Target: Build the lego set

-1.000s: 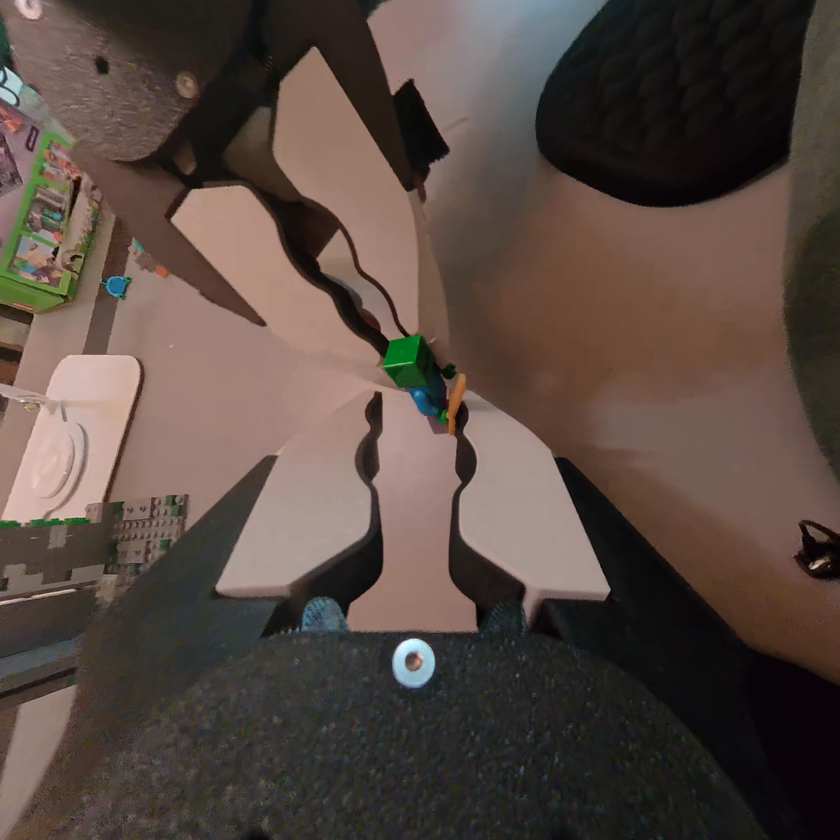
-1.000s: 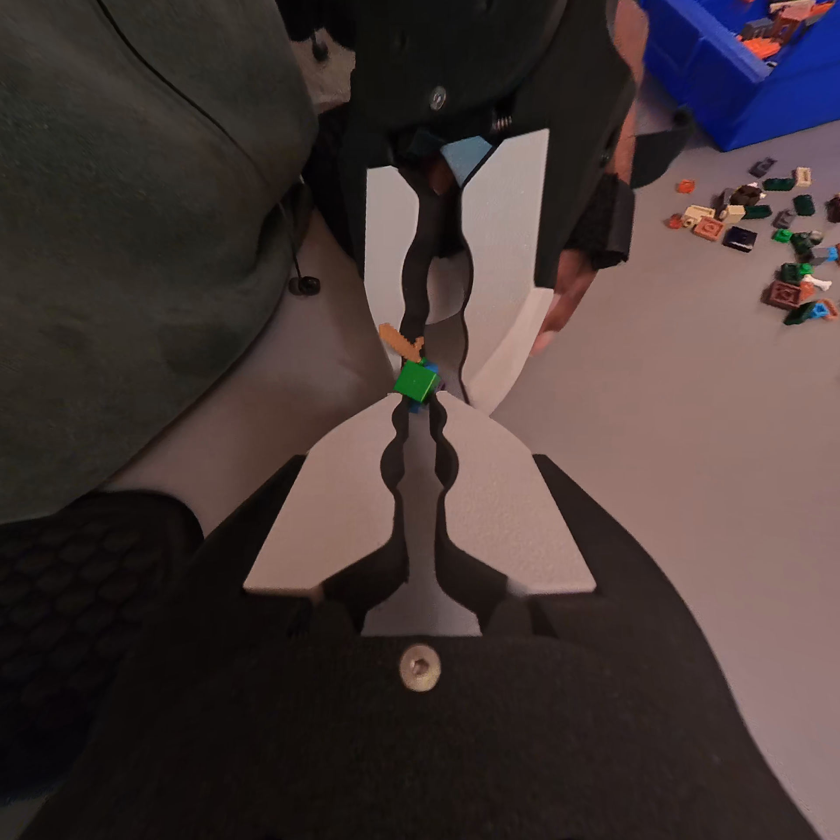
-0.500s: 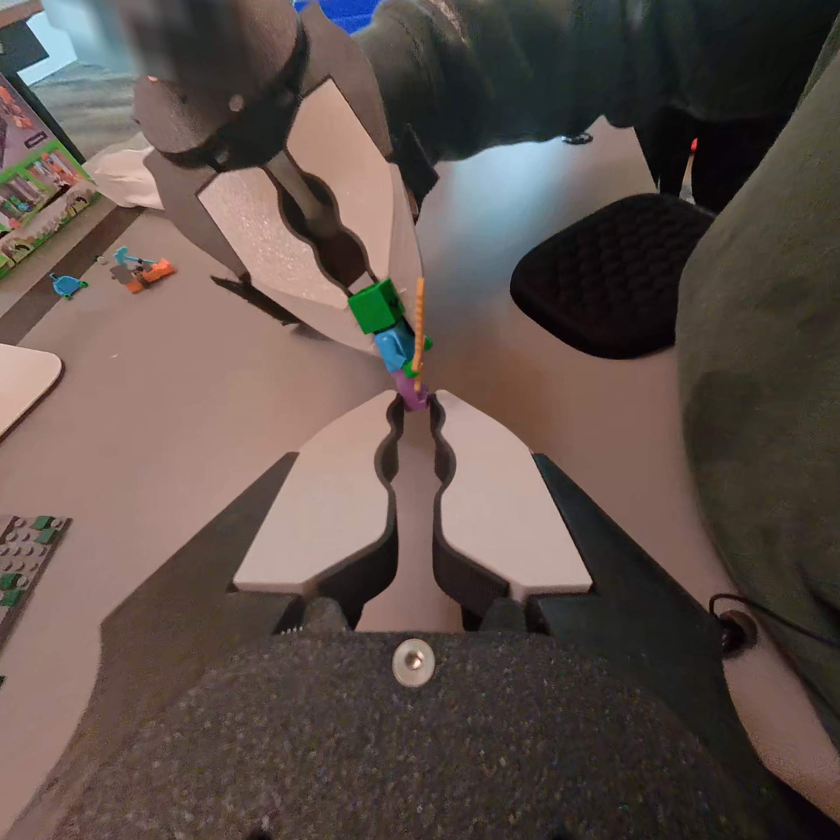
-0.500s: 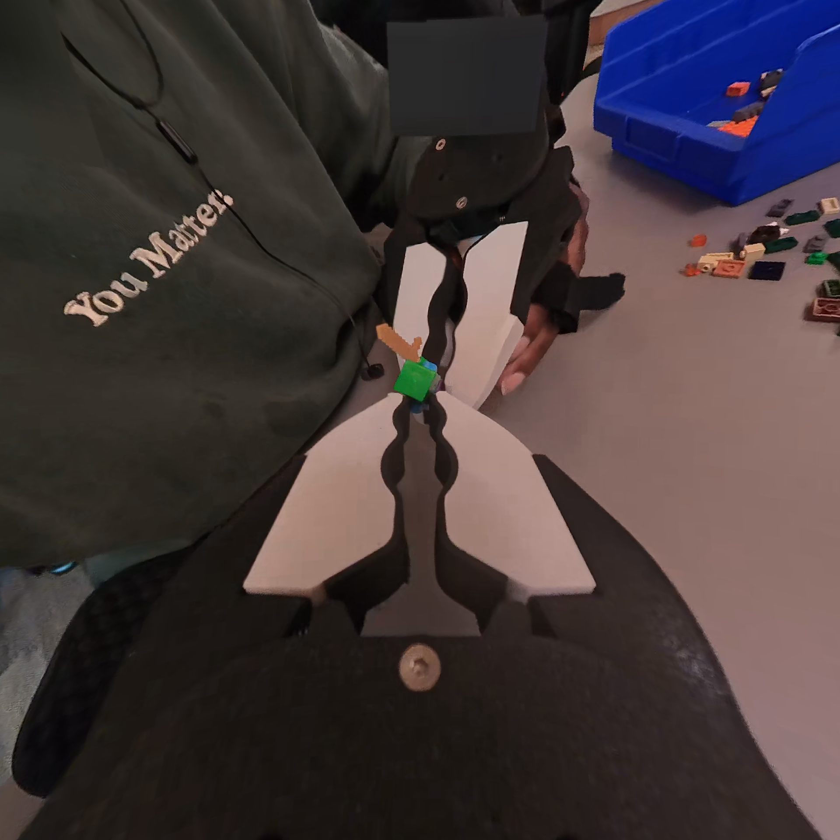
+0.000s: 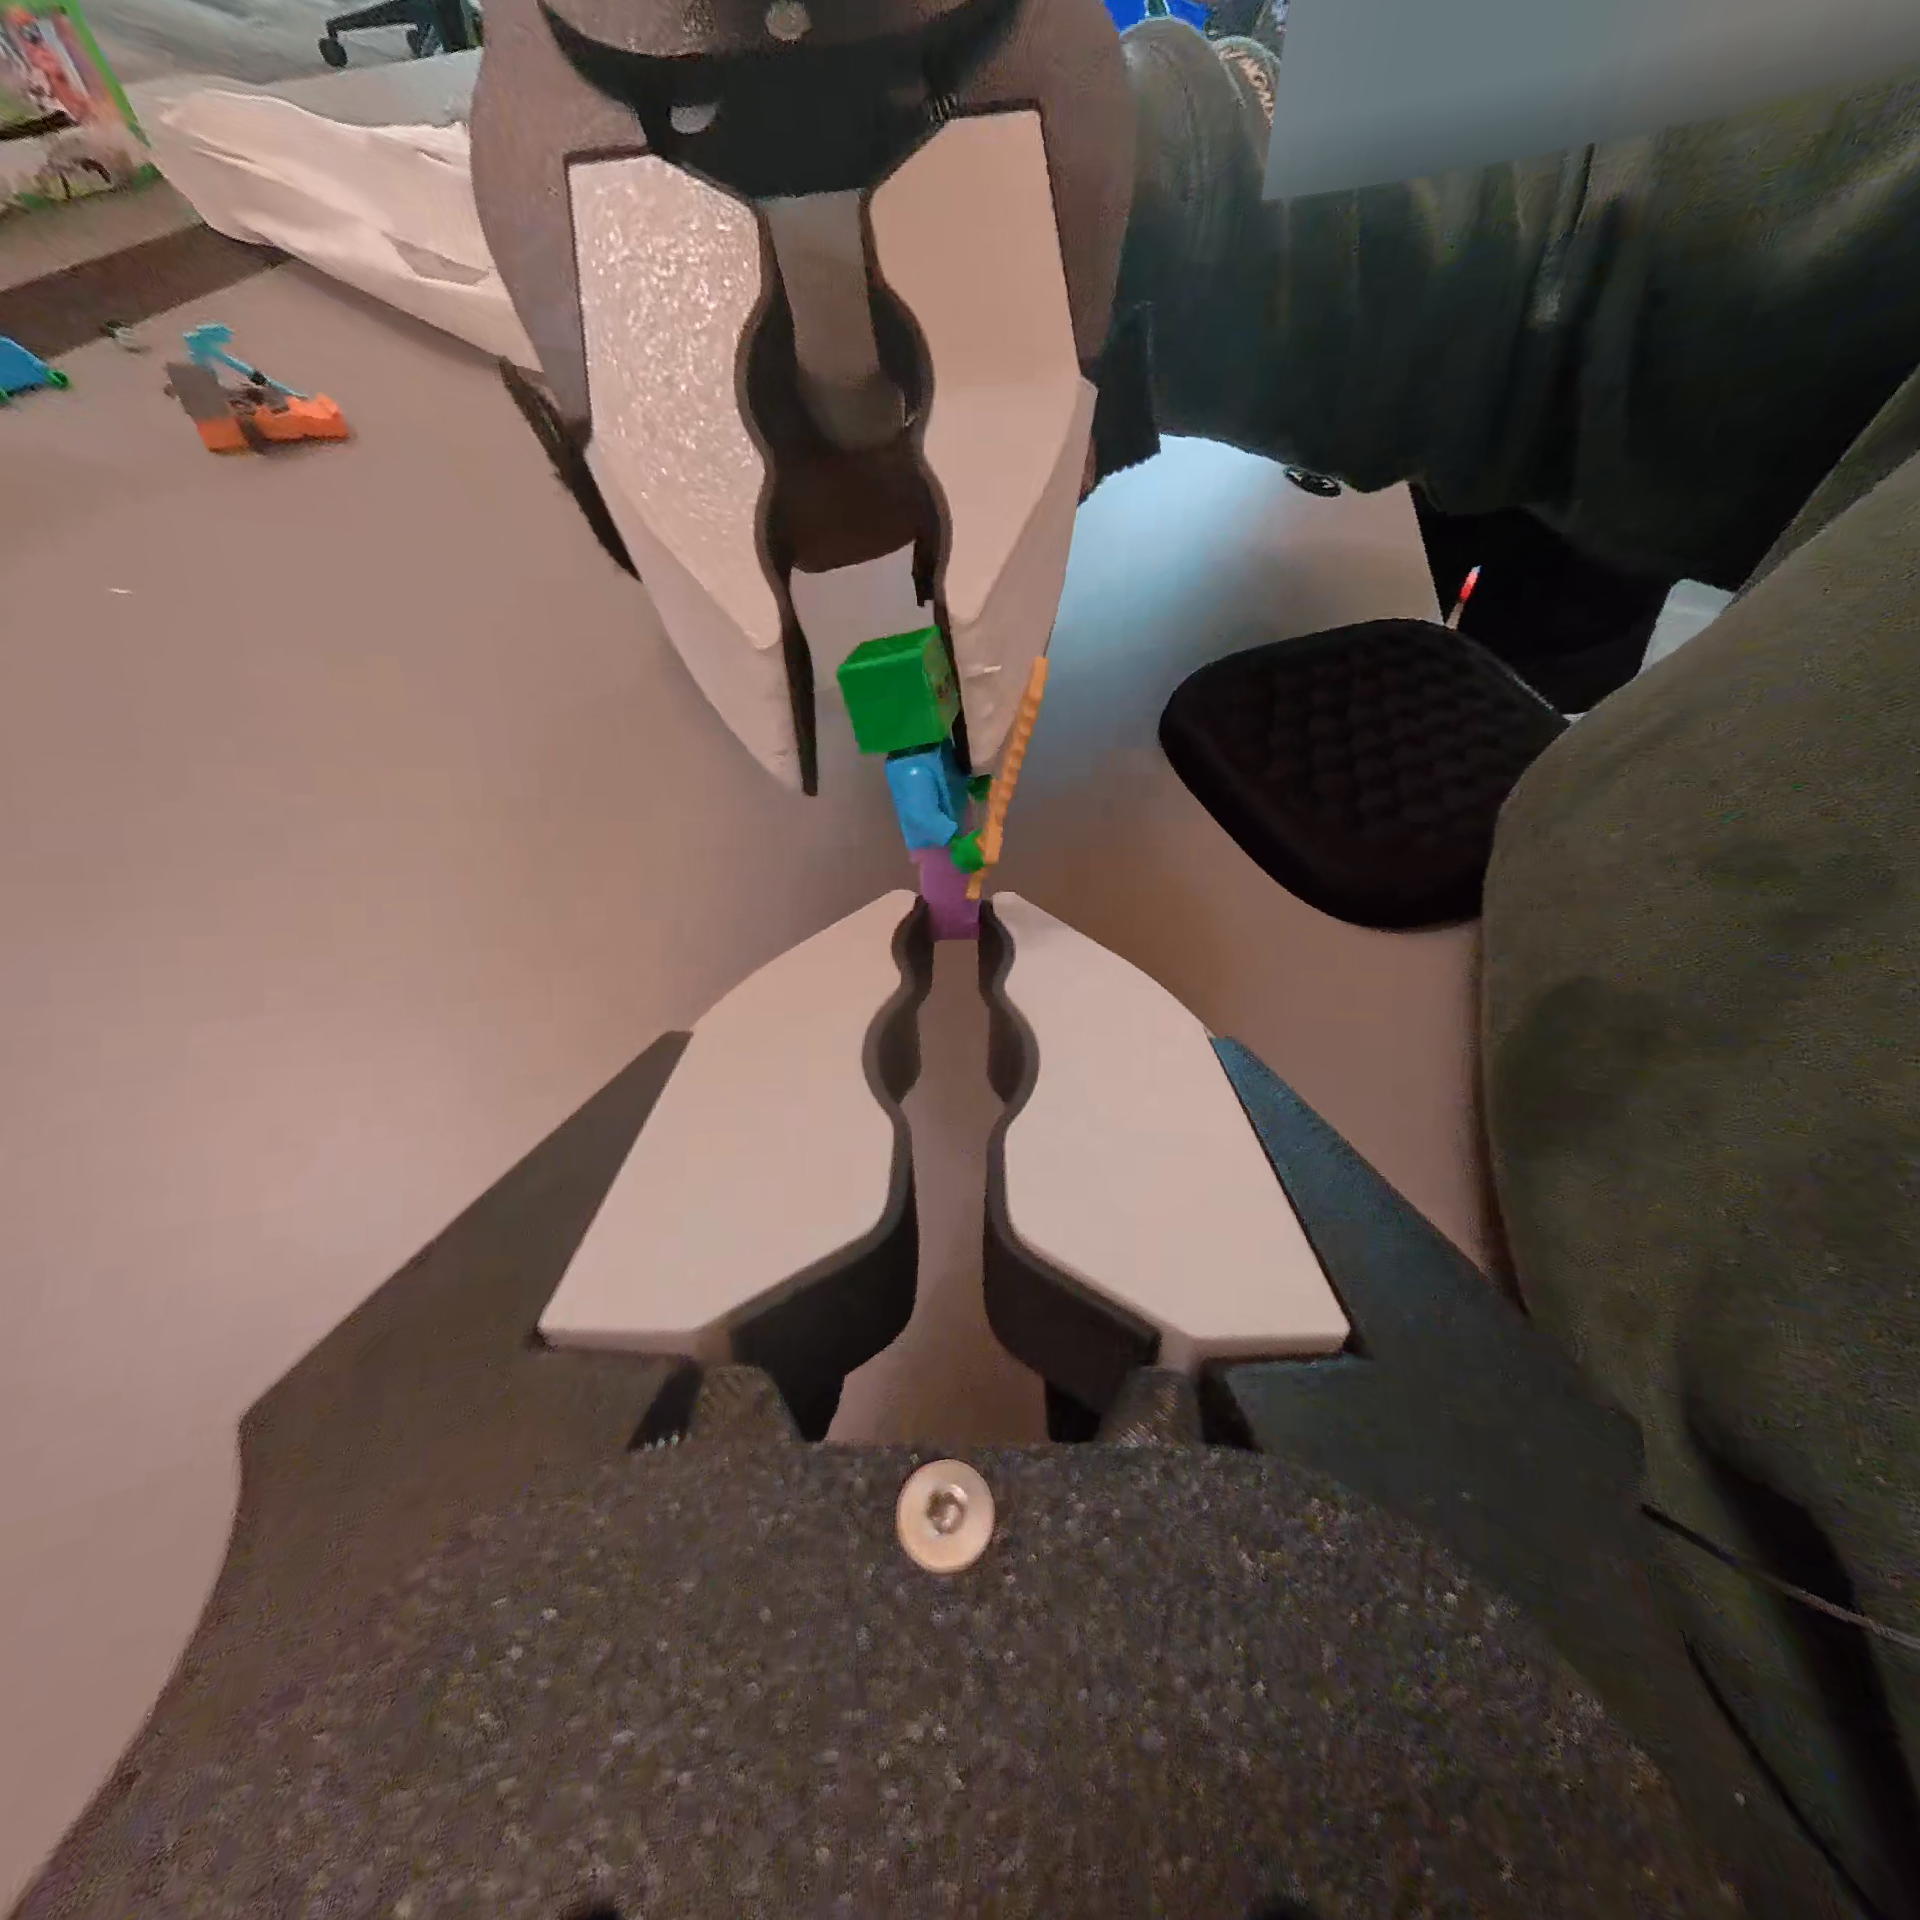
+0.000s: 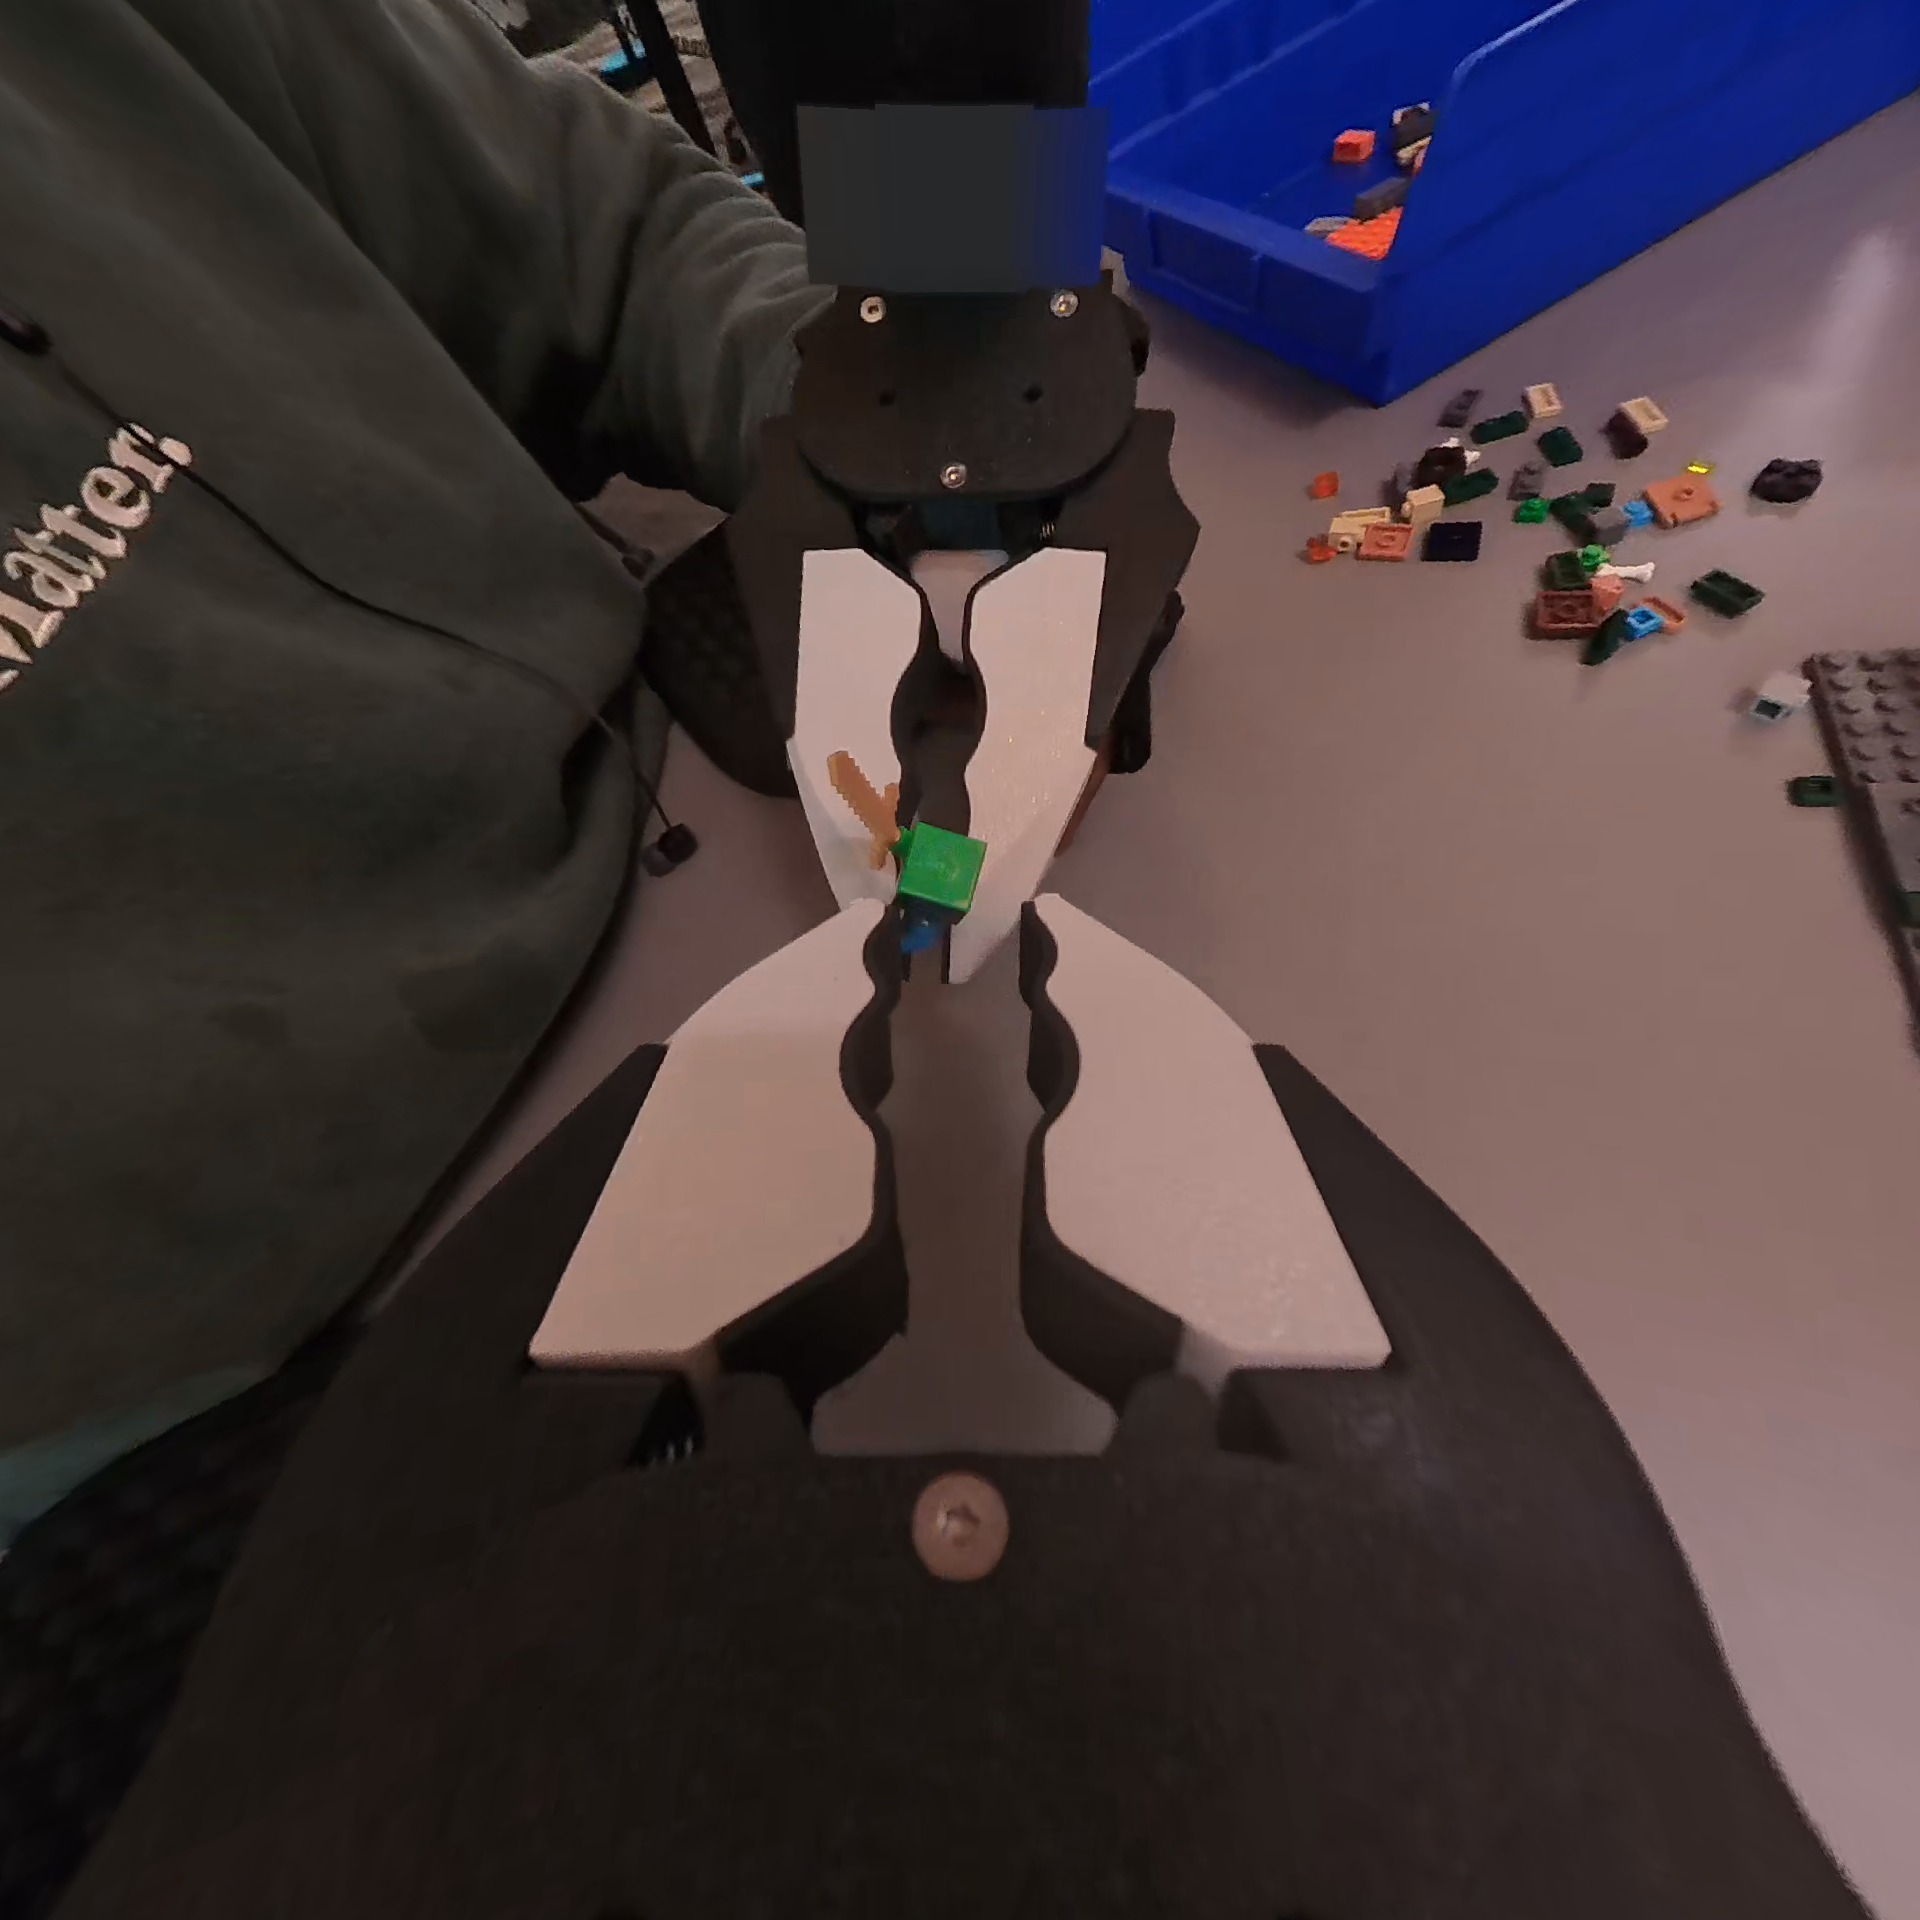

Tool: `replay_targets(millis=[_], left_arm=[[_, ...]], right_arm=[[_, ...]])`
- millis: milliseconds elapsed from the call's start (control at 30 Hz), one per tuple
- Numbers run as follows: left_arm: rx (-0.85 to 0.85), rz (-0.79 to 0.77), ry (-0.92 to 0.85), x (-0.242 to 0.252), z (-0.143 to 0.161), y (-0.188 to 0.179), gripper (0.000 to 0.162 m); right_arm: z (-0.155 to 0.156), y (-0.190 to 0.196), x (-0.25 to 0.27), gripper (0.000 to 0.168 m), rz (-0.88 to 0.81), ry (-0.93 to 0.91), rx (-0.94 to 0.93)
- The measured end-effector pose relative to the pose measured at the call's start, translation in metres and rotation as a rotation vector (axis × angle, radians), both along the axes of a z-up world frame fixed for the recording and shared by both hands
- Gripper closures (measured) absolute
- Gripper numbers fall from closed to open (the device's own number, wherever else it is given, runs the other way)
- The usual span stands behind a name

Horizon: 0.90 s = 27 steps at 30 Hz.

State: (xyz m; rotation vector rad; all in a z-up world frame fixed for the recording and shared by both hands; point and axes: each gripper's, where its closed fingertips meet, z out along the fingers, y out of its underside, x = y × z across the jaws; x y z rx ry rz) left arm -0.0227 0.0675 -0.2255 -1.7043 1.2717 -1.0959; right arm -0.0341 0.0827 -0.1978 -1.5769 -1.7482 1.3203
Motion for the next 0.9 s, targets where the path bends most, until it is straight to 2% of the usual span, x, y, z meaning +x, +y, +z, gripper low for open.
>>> replay_targets(millis=[100, 233, 333, 467, 667, 900], left_arm=[[-0.01, 0.007, -0.001, 0.0, -0.001, 0.001, 0.154], [-0.022, 0.024, -0.013, -0.002, 0.001, 0.003, 0.154], [0.054, 0.064, -0.009, -0.008, 0.007, 0.013, 0.145], [0.189, 0.074, 0.002, -0.016, 0.016, 0.015, 0.141], [0.346, 0.096, 0.076, -0.013, 0.017, 0.014, 0.156], [0.221, 0.066, 0.125, -0.016, 0.006, 0.009, 0.159]], right_arm=[[0.001, -0.003, -0.002, 0.157, -0.006, 0.009, -0.036], [0.004, -0.003, -0.003, 0.159, -0.035, 0.041, -0.044], [0.003, 0.001, 0.001, 0.16, -0.068, 0.026, -0.039], [-0.001, 0.006, 0.005, 0.16, -0.099, -0.008, -0.056], [-0.01, 0.004, 0.001, 0.16, -0.094, -0.046, -0.068], [-0.023, 0.001, -0.001, 0.16, -0.078, -0.129, 0.05]])
